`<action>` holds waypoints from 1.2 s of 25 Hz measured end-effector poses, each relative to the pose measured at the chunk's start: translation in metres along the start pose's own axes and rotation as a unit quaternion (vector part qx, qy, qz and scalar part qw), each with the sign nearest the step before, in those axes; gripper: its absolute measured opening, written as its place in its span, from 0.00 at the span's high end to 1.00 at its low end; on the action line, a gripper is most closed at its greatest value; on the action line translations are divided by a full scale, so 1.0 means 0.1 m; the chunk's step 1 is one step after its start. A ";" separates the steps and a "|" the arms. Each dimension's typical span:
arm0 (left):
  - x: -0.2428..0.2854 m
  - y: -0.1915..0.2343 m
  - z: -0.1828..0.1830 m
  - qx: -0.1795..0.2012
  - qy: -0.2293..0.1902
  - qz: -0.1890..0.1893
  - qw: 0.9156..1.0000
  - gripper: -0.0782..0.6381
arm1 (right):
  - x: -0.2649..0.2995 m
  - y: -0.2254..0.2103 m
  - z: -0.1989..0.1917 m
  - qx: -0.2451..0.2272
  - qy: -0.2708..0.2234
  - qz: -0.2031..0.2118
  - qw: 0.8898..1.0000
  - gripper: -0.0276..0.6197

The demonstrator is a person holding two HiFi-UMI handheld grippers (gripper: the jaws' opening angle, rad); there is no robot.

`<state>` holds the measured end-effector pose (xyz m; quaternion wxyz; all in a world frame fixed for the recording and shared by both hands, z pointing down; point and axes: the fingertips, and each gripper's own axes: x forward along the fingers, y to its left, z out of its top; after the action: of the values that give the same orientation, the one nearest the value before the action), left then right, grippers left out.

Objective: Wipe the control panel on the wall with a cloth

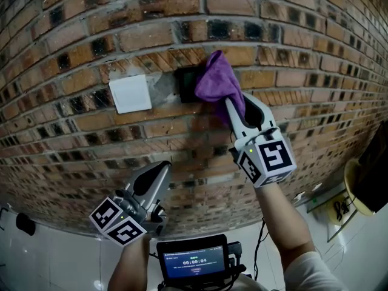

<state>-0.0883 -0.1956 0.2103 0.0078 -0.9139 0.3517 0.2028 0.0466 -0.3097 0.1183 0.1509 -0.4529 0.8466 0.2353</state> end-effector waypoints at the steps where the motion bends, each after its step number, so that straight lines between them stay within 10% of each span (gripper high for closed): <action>1: 0.01 -0.01 -0.01 -0.001 0.001 -0.002 1.000 0.91 | -0.03 -0.06 0.00 -0.001 0.001 -0.007 1.000 0.80; 15: 0.14 -0.13 -0.10 -0.005 0.008 -0.028 1.000 0.91 | -0.37 -0.48 0.10 -0.003 -0.002 -0.067 0.998 0.80; 30: -0.18 -0.04 0.04 0.005 0.003 0.002 1.000 0.91 | 0.00 0.49 0.39 -0.002 -0.037 0.030 0.999 0.80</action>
<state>-0.0991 -0.1799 0.2131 0.0106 -0.9137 0.3545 0.1984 0.0070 -0.2653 0.0982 0.1739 -0.4183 0.8534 0.2578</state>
